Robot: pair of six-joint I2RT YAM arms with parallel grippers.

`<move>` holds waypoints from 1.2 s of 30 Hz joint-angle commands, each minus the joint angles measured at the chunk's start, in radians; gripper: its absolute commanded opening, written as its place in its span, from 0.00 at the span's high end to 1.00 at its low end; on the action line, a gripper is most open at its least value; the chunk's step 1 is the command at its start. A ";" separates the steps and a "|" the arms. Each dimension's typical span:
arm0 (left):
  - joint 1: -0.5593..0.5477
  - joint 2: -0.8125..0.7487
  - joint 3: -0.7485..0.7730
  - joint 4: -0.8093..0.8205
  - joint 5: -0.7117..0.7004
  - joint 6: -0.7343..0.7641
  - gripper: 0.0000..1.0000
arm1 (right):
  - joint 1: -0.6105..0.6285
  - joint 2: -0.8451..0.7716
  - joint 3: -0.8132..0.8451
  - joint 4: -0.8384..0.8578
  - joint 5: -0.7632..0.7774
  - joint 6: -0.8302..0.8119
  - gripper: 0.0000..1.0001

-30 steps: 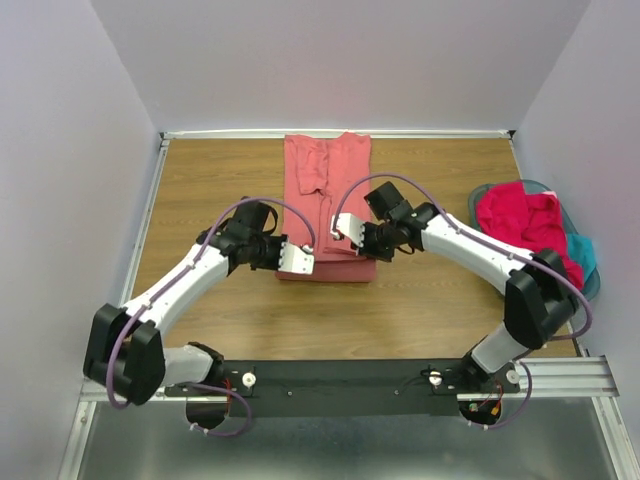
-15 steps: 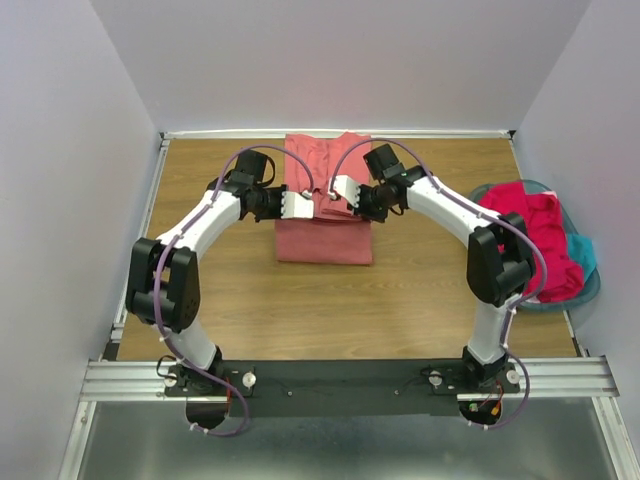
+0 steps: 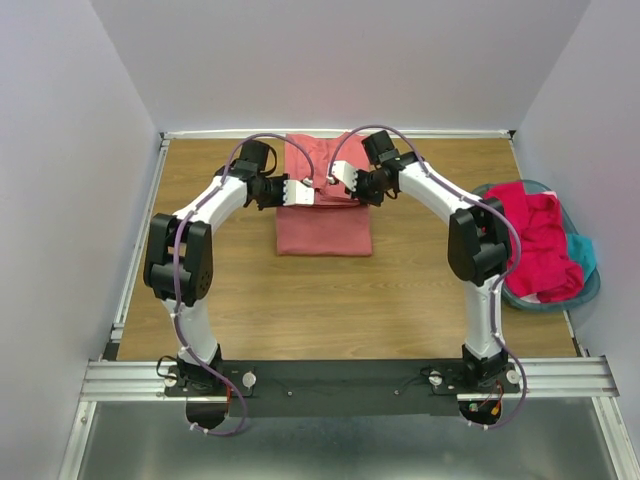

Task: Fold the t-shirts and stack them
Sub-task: Fold the folded rectangular tshirt in 1/3 of the way

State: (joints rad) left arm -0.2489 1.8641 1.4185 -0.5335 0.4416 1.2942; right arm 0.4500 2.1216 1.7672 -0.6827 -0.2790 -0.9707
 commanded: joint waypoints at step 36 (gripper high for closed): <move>0.062 -0.033 0.053 0.079 0.166 -0.547 0.52 | -0.086 -0.052 0.071 -0.026 -0.172 0.504 0.50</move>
State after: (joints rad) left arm -0.1879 1.8381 1.5288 -0.4137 0.5072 0.9146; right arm 0.3584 2.0964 1.9121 -0.6926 -0.3367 -0.6357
